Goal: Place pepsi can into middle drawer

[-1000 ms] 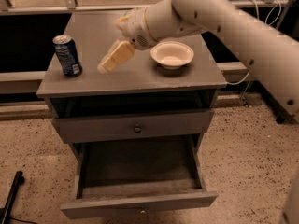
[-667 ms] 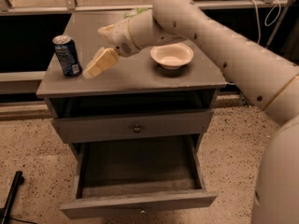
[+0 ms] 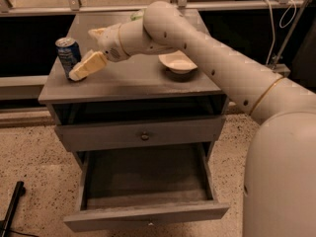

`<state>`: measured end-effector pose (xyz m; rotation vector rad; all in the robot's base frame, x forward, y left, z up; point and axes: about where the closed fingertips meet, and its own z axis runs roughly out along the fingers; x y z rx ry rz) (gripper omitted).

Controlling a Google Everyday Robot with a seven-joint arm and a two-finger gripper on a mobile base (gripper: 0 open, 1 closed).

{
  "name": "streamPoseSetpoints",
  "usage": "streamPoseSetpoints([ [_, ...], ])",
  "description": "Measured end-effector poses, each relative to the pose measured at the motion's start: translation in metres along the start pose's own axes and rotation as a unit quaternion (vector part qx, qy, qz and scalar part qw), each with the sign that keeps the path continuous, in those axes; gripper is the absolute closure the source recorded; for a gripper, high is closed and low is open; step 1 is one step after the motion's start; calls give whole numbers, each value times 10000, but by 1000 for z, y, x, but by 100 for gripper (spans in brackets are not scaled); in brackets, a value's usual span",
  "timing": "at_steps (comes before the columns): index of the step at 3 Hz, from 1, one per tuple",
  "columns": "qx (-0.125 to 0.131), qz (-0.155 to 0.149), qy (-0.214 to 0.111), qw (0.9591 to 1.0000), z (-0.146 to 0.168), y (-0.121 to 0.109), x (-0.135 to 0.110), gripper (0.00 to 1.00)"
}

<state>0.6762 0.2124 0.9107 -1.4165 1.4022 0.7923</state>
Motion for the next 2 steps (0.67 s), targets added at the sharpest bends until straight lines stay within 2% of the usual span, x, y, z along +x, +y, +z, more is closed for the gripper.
streamPoseSetpoints([
  [1,67,121,-166,9998,20,-6,-8,0],
  [2,94,370,-240,9990,36,-6,-11,0],
])
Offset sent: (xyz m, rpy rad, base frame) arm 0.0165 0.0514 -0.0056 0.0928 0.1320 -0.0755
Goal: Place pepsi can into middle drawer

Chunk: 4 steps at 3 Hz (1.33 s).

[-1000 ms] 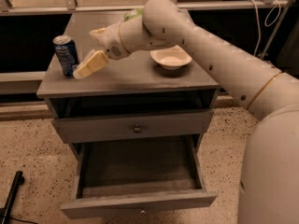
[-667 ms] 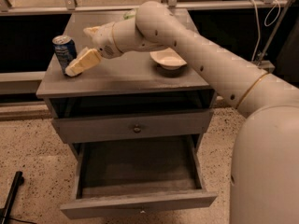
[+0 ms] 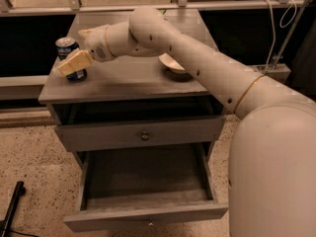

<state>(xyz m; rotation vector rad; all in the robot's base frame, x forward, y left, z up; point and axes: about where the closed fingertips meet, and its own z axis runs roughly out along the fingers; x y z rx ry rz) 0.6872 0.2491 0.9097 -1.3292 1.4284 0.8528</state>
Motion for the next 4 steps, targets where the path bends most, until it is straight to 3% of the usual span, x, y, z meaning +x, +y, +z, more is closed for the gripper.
streamPoseSetpoints([
  [1,32,167,-77,9998,14,-1,-3,19],
  [3,28,415,-247,9988,35,0,-5,65],
  [4,-136,531,-669,9963,25,0,-8,88],
])
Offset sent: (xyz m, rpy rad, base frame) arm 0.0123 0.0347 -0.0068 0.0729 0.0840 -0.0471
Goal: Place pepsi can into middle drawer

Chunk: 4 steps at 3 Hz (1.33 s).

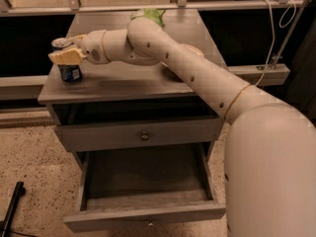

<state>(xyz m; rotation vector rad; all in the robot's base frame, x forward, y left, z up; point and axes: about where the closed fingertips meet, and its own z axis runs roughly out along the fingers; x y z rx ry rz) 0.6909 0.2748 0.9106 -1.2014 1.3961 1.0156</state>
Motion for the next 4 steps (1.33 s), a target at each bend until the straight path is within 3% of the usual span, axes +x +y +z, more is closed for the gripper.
streamPoseSetpoints([
  [1,-539,-505,-483,9961,-54,35,-28,100],
  [2,-757,-884,-308,9927,-102,59,-30,100],
  [3,-958,-1341,291,9859,-146,81,-9,100],
  [4,-951,-1601,583,9808,-190,93,22,100],
])
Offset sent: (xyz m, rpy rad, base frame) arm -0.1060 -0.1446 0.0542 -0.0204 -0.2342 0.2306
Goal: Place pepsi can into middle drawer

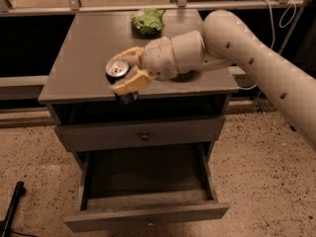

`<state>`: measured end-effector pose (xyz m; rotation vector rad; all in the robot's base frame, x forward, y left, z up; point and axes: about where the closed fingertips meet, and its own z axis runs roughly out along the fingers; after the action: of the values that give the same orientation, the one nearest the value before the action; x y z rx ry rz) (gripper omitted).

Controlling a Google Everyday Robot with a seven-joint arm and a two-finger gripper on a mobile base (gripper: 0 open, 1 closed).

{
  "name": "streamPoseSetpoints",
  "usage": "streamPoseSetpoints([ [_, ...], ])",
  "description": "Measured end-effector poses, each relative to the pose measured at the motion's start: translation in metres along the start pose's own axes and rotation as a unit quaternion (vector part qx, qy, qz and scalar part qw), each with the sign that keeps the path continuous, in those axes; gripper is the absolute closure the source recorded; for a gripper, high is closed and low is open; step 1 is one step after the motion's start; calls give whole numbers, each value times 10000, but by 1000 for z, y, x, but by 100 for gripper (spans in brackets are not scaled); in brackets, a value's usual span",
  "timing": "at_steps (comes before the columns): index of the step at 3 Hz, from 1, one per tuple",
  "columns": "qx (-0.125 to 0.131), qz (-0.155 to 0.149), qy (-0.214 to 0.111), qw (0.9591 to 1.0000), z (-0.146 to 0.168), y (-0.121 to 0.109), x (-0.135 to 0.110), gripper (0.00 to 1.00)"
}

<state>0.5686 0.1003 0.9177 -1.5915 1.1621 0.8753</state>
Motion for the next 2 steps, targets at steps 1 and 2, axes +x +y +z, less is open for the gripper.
streamPoseSetpoints([
  [1,91,107,178,9997,-41,27,28,100],
  [2,91,107,178,9997,-41,27,28,100],
])
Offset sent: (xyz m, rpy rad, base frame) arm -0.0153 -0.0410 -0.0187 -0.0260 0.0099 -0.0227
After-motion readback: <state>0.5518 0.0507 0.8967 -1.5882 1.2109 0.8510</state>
